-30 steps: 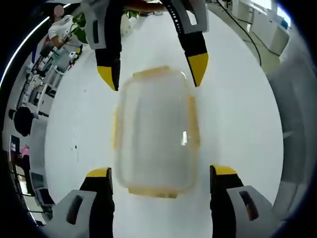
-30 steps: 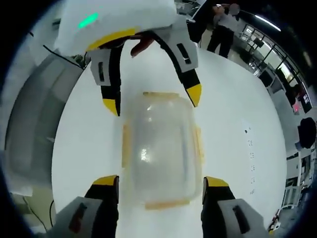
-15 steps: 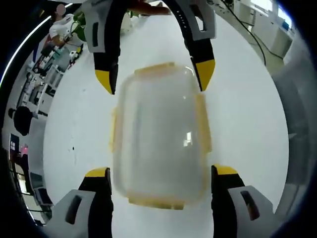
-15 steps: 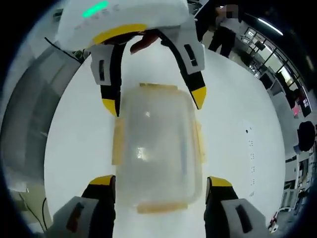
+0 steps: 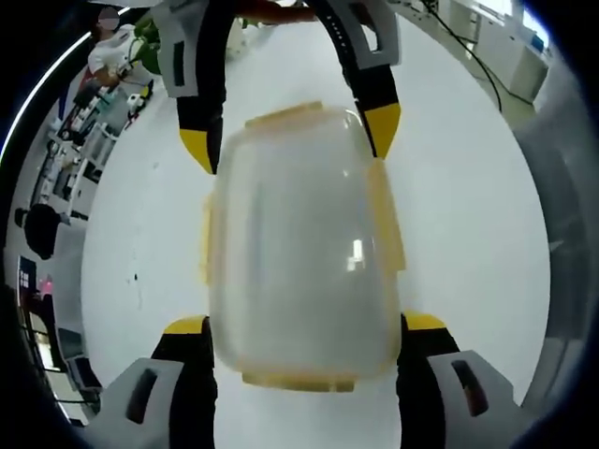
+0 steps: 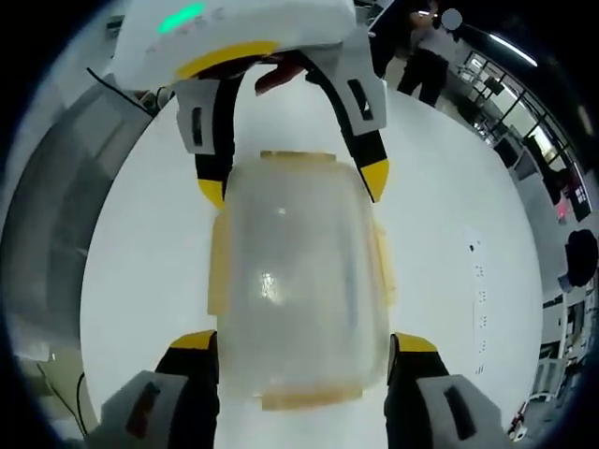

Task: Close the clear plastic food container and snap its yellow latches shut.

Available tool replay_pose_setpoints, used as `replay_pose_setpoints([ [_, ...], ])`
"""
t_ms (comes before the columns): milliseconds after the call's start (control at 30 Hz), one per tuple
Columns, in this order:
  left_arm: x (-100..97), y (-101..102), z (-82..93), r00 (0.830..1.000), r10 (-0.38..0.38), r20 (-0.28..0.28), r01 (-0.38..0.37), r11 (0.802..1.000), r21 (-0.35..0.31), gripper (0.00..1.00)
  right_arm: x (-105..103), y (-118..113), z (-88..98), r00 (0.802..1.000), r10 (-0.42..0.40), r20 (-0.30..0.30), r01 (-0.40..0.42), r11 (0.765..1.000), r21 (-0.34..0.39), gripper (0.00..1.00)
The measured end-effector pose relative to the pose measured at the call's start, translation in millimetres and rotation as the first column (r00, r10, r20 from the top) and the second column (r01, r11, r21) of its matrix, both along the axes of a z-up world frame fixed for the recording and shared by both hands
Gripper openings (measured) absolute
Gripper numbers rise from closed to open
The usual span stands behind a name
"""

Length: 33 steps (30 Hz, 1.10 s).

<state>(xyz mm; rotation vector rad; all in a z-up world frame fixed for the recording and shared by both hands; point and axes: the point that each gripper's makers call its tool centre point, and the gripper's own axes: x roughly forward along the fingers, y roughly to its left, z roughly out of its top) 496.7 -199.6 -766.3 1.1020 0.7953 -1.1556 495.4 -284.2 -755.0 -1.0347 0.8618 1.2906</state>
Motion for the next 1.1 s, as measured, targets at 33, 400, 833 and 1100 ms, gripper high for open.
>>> replay_pose_setpoints([
  [33,0.1,0.0,-0.2,1.0,0.0,0.001,0.0,1.0,0.0,0.77,0.2,-0.1,-0.2,1.0,0.0,-0.001,0.0,1.0,0.0,0.72],
  [400,-2.6,3.0,-0.6,1.0,-0.007,0.006,0.007,1.0,-0.002,0.77,-4.4,3.2,-0.8,1.0,-0.012,0.004,0.012,1.0,-0.002,0.72],
  [833,-16.7,22.6,-0.8,1.0,-0.028,0.006,0.028,1.0,0.005,0.77,-20.0,23.3,-1.2,1.0,-0.029,0.004,0.029,1.0,-0.006,0.72],
  [1100,-22.6,44.7,-1.3,0.999,-0.042,0.006,0.042,0.999,0.013,0.77,-26.8,44.6,-1.6,0.999,-0.044,0.003,0.044,0.999,-0.003,0.72],
])
